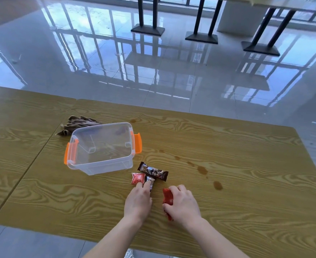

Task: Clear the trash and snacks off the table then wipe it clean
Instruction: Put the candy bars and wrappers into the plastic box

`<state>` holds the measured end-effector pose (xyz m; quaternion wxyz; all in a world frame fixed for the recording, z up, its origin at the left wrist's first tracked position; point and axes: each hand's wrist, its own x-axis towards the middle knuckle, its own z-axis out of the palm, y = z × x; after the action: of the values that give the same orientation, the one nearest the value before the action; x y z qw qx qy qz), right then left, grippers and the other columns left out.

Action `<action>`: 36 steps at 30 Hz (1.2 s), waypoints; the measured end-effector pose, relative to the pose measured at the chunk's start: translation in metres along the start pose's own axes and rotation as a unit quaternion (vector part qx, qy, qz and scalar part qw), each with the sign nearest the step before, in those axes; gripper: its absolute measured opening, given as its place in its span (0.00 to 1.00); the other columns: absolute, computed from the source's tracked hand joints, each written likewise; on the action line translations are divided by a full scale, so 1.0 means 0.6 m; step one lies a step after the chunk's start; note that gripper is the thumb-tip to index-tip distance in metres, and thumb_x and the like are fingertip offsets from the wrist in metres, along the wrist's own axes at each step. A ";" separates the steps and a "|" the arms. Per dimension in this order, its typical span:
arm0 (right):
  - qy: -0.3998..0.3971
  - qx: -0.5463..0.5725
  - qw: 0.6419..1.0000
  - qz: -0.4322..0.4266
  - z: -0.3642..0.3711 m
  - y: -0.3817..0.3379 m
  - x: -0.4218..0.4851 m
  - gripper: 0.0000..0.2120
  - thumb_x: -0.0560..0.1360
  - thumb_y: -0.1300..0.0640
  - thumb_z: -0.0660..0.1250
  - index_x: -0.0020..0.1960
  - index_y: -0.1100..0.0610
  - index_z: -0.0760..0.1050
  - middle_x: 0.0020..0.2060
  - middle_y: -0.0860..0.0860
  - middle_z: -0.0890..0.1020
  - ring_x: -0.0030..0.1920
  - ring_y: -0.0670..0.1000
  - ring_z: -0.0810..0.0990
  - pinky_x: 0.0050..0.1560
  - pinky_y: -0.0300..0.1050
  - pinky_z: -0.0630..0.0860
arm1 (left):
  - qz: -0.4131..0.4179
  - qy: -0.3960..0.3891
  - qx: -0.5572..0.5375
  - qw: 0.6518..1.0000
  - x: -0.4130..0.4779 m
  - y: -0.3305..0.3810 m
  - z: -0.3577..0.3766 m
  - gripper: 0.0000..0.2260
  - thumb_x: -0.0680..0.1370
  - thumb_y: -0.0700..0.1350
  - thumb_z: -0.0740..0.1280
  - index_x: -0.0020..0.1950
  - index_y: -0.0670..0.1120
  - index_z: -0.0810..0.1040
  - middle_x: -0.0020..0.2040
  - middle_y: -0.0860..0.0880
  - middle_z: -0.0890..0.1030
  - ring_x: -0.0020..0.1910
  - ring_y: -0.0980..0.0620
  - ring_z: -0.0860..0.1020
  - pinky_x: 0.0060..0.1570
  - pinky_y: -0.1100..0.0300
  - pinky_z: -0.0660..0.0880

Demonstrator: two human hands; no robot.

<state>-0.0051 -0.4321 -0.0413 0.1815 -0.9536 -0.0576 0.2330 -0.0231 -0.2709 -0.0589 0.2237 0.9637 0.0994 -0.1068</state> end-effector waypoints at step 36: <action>0.084 0.032 0.961 -0.263 -0.147 -0.353 0.214 0.24 0.71 0.50 0.73 0.65 0.53 0.74 0.61 0.52 0.74 0.61 0.54 0.73 0.60 0.47 0.73 | -0.009 0.175 0.068 0.982 0.145 -0.177 -0.315 0.11 0.72 0.35 0.64 0.49 0.44 0.82 0.46 0.43 0.79 0.45 0.37 0.75 0.51 0.50 0.68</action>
<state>0.1442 -0.2388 0.0566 0.2706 -0.9147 -0.2837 0.0977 0.0655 -0.0793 0.0414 0.1358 0.9794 0.1386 0.0553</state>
